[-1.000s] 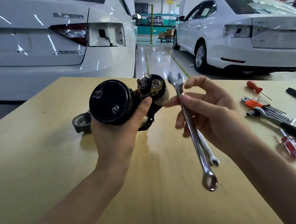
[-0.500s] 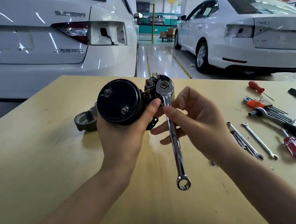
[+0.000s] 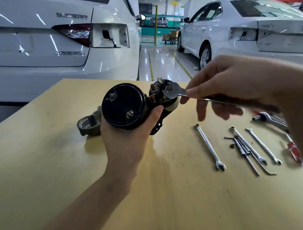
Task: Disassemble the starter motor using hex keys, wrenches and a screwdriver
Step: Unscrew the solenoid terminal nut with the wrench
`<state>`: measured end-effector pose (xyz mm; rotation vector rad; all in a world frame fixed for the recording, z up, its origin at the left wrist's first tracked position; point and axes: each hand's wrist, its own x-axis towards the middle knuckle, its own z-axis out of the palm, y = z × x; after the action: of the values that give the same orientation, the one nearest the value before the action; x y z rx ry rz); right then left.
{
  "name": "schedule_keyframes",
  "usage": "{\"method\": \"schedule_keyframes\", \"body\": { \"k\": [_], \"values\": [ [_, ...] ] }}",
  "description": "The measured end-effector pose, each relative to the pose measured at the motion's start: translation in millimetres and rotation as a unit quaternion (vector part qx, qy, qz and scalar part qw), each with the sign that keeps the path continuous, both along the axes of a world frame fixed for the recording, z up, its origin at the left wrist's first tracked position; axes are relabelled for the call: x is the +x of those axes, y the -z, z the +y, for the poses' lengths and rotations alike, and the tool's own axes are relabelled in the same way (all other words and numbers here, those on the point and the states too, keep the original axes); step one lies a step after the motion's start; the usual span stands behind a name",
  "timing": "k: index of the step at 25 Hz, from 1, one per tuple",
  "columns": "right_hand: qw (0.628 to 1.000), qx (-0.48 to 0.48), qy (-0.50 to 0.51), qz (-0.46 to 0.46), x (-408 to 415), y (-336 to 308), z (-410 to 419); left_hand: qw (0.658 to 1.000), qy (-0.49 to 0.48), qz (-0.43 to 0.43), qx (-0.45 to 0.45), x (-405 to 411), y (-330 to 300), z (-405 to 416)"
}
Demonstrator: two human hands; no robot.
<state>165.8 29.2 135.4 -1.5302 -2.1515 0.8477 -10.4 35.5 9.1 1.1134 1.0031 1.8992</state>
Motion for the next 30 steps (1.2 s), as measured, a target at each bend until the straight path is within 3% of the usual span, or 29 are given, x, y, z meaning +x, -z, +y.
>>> {"method": "schedule_keyframes", "body": {
  "k": [3,5,6,8,9,11,13,14,19,23,30],
  "values": [
    [0.993,-0.051,-0.009,-0.109,5,-29,22,1.0,-0.005,0.011,0.003,2,0,-2],
    [0.99,-0.07,-0.049,-0.111,13,-29,28,1.0,0.002,0.02,0.006,3,1,-3],
    [0.993,-0.067,-0.08,-0.061,19,-24,28,1.0,0.007,0.02,0.007,3,1,-3],
    [0.978,-0.051,-0.115,0.166,30,-6,26,1.0,0.007,0.017,0.004,3,2,-2],
    [0.944,-0.051,-0.106,0.308,31,5,22,1.0,0.003,0.015,0.001,3,1,-2],
    [0.837,-0.053,-0.045,0.543,25,28,17,1.0,-0.003,0.013,0.0,2,1,-1],
    [0.726,-0.041,0.053,0.684,12,50,15,1.0,-0.005,0.017,0.002,1,1,-1],
    [0.693,-0.021,0.099,0.714,6,57,14,1.0,-0.002,0.02,0.001,1,1,-1],
    [0.697,0.097,0.26,0.661,-3,79,3,1.0,-0.002,0.029,0.007,1,0,-1],
    [0.681,0.154,0.237,0.675,-2,81,-6,1.0,-0.006,0.021,0.003,1,1,-1],
    [0.695,0.14,0.184,0.681,-11,84,-9,1.0,-0.001,0.017,-0.001,1,2,-2]
  ]
}}
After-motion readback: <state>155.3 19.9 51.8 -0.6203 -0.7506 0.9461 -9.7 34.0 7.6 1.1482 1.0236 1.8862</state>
